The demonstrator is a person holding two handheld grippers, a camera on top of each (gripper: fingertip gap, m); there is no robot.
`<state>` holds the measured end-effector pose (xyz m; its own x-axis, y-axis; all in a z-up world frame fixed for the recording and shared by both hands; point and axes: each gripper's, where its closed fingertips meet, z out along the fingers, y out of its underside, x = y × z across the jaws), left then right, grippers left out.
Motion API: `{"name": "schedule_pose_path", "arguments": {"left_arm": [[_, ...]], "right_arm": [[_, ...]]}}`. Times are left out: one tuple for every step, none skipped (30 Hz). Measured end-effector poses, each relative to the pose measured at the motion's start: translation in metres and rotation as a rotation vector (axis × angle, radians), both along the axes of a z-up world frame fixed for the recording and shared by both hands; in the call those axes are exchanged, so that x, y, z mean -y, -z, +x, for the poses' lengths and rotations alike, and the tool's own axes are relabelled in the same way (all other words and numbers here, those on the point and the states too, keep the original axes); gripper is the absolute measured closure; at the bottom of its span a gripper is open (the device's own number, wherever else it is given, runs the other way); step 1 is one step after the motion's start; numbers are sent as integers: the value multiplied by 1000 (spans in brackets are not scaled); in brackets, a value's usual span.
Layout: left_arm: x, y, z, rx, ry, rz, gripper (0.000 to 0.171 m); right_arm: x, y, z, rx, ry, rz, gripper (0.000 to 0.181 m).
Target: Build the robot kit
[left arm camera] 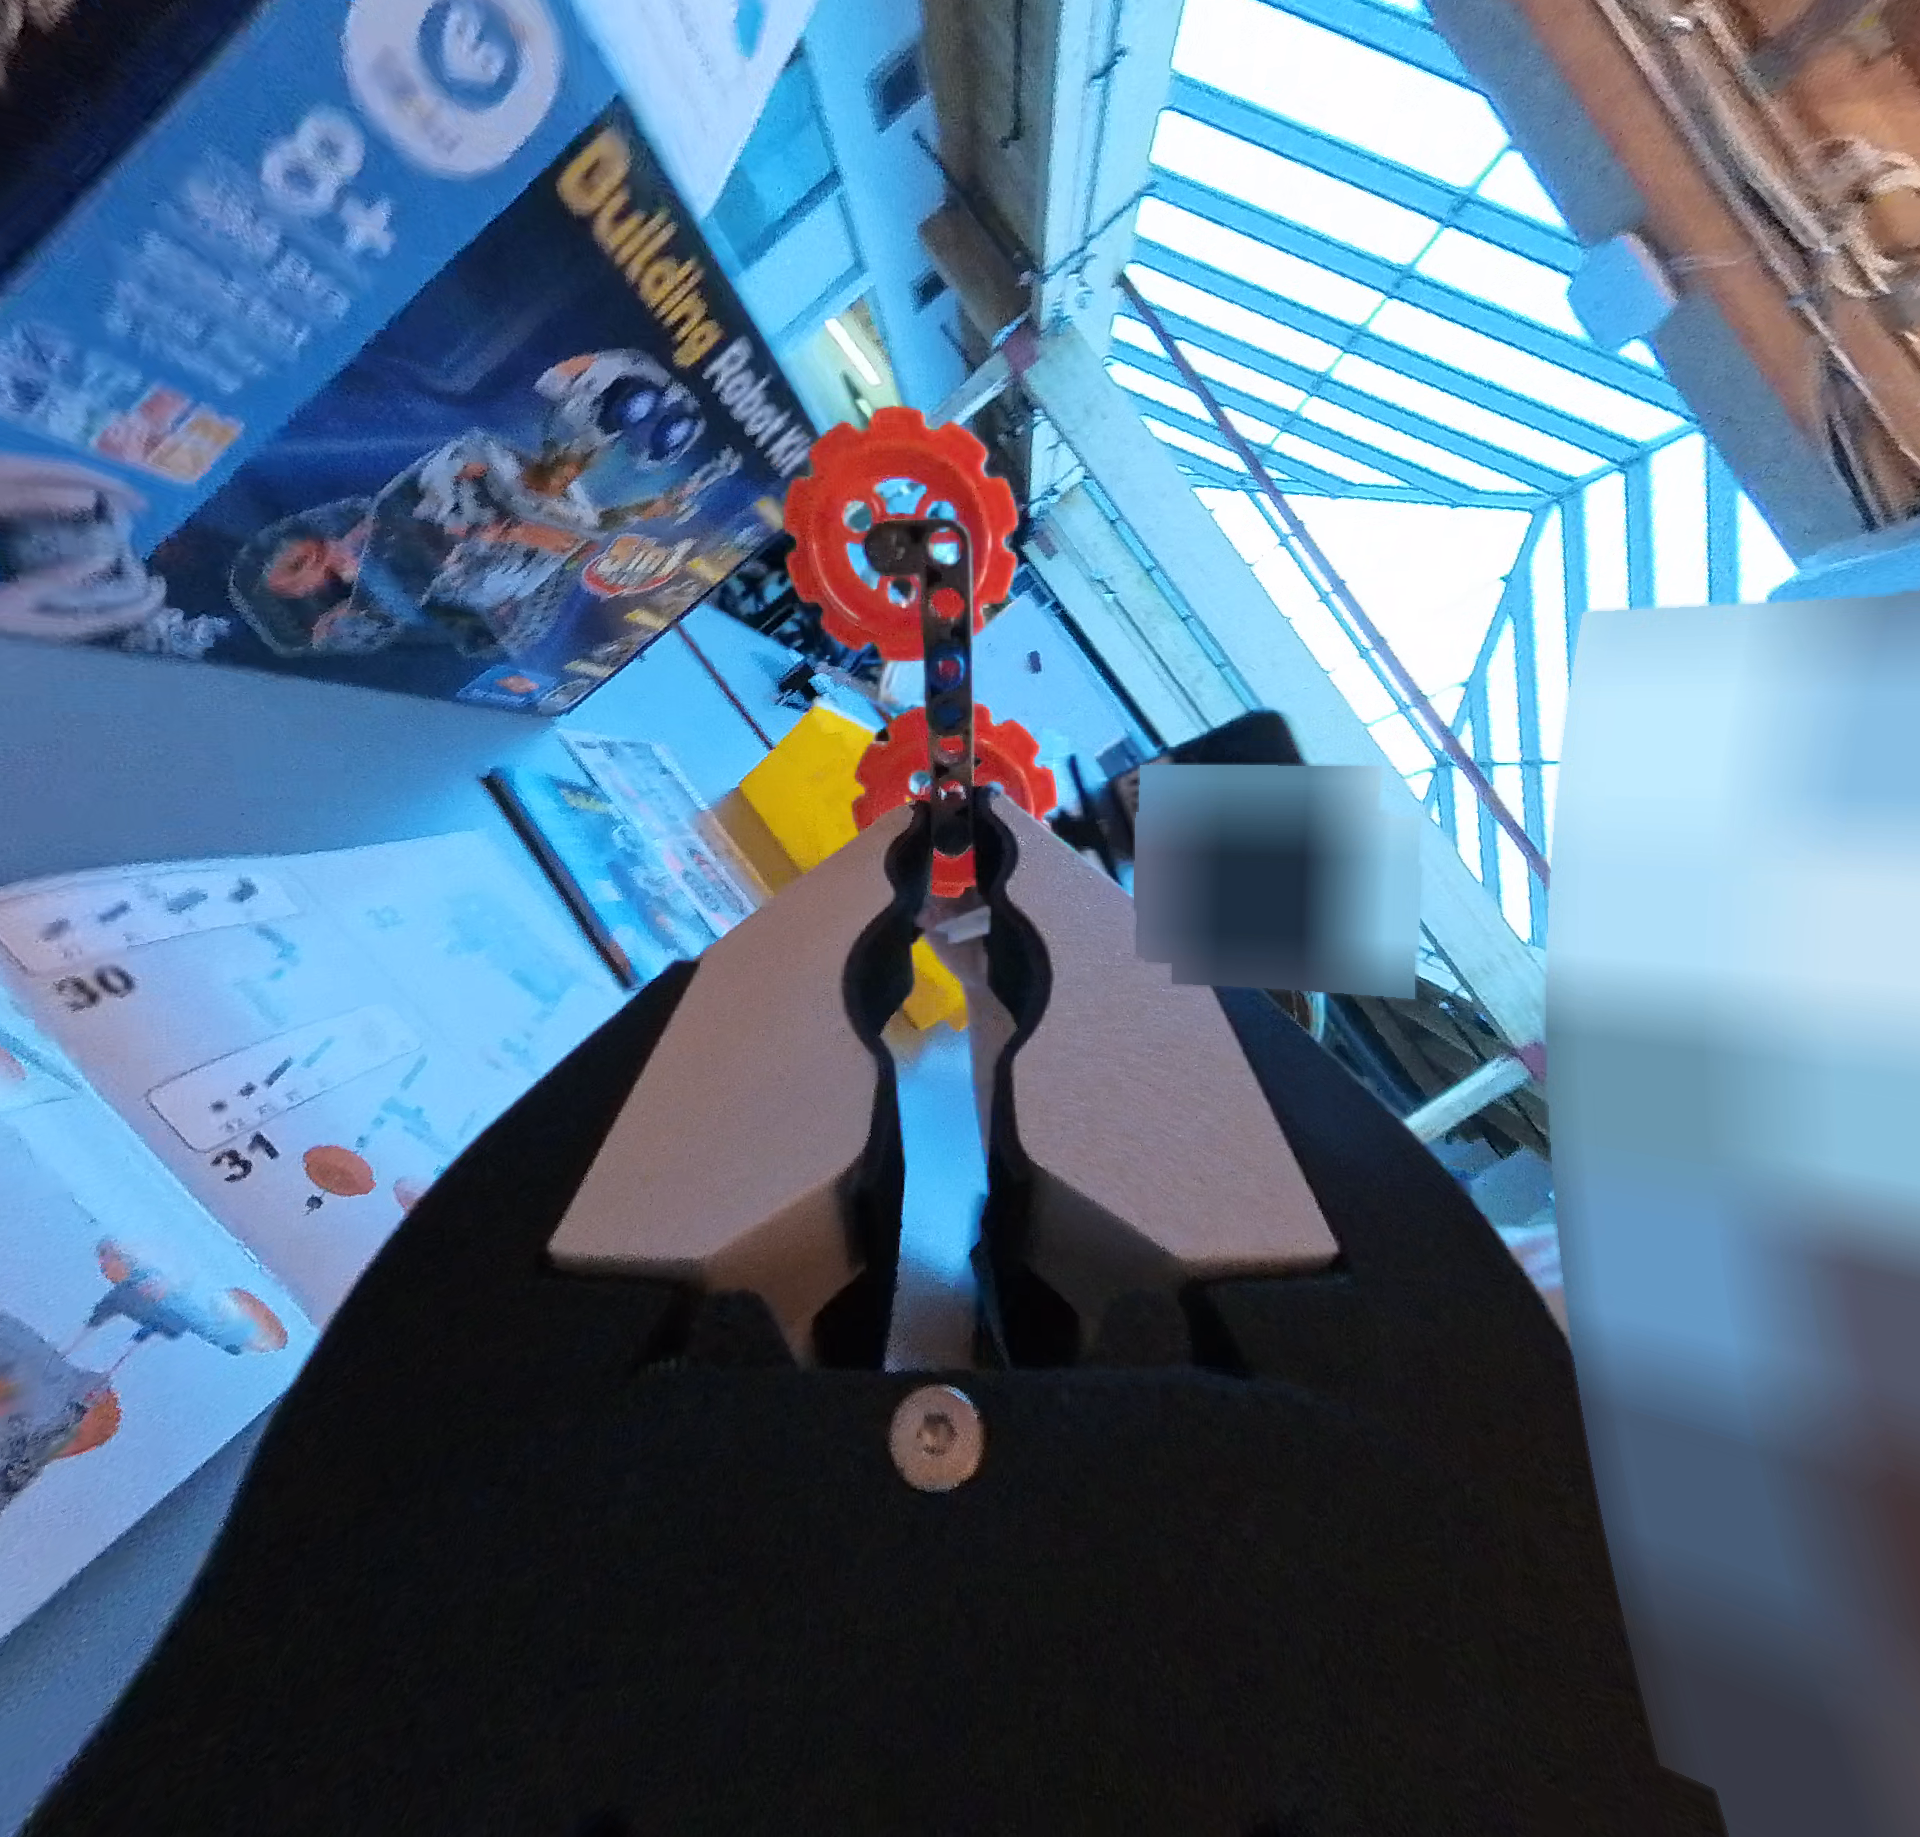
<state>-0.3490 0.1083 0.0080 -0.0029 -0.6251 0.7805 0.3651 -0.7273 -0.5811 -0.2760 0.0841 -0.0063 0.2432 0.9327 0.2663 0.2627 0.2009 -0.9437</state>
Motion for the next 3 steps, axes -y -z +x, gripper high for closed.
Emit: {"name": "schedule_pose_path", "arguments": {"left_arm": [[5,-11,-14,8,-4,55,167],[10,-21,-29,6,-14,115,167],[16,-29,-44,3,-28,171,167]], "right_arm": [[1,-2,0,-3,-2,10,174],[3,-4,0,-5,-4,23,174],[4,-5,0,-5,-6,33,174]]}}
